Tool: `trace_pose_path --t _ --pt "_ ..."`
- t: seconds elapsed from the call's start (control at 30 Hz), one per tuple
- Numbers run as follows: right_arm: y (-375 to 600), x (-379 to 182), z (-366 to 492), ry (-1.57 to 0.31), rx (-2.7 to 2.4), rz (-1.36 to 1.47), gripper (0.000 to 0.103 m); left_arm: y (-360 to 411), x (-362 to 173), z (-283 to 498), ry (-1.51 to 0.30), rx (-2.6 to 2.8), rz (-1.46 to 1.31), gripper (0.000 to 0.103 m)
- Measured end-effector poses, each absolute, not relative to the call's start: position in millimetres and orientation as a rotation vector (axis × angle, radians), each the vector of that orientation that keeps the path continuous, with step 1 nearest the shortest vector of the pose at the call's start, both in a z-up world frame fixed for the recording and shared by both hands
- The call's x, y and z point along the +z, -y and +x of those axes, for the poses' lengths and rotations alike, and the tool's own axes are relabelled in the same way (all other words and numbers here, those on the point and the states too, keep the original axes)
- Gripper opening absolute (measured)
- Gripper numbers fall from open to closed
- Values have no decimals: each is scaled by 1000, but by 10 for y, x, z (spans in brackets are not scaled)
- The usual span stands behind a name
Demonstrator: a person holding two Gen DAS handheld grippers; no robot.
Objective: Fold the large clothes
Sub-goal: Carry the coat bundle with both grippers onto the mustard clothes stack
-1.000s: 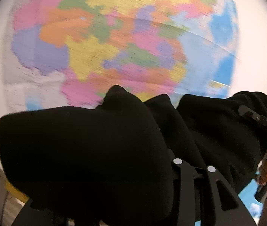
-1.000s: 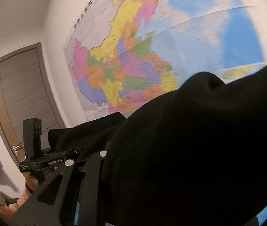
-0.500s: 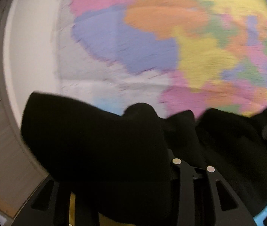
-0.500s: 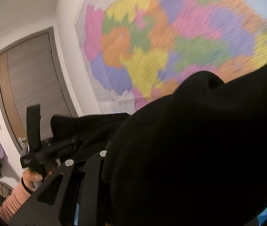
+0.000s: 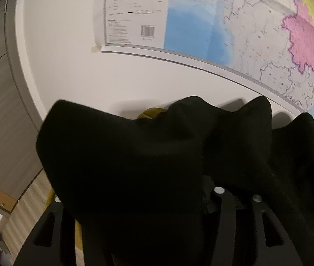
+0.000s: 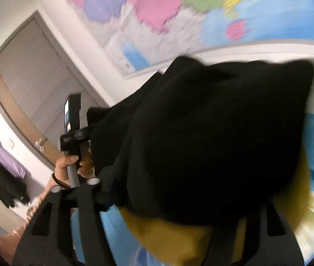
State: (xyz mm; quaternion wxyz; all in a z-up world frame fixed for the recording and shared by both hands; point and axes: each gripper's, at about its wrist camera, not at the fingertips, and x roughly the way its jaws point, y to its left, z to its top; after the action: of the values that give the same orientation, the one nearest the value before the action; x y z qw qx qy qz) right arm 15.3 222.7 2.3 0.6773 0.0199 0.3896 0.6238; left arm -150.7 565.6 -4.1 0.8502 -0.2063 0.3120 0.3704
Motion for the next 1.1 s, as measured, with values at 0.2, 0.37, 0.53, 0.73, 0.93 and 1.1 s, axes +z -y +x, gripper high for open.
trace_pose_path --t 0.2,0.37,0.53,0.73,0.93,1.1 --pt "-1771 139 299 -825 1314 81 61 -5478 87 -1749 -599 794 -420 68" --pt "-1448 256 289 -720 1218 88 62 -5151 311 -2105 -494 858 -318 80" --pt "-1736 362 434 -702 1250 41 60 -4864 415 -2038 -448 739 -253 80" --pt "-1993 -99 491 -874 1256 -12 18 -4827 123 -1630 -547 654 -285 80" --pt "-1833 -215 450 -900 1204 -62 30 -4847 -92 -1587 -599 692 -286 82" --pt "-1759 129 316 -735 1177 -117 42 -4778 -81 -1673 -591 714 -273 82"
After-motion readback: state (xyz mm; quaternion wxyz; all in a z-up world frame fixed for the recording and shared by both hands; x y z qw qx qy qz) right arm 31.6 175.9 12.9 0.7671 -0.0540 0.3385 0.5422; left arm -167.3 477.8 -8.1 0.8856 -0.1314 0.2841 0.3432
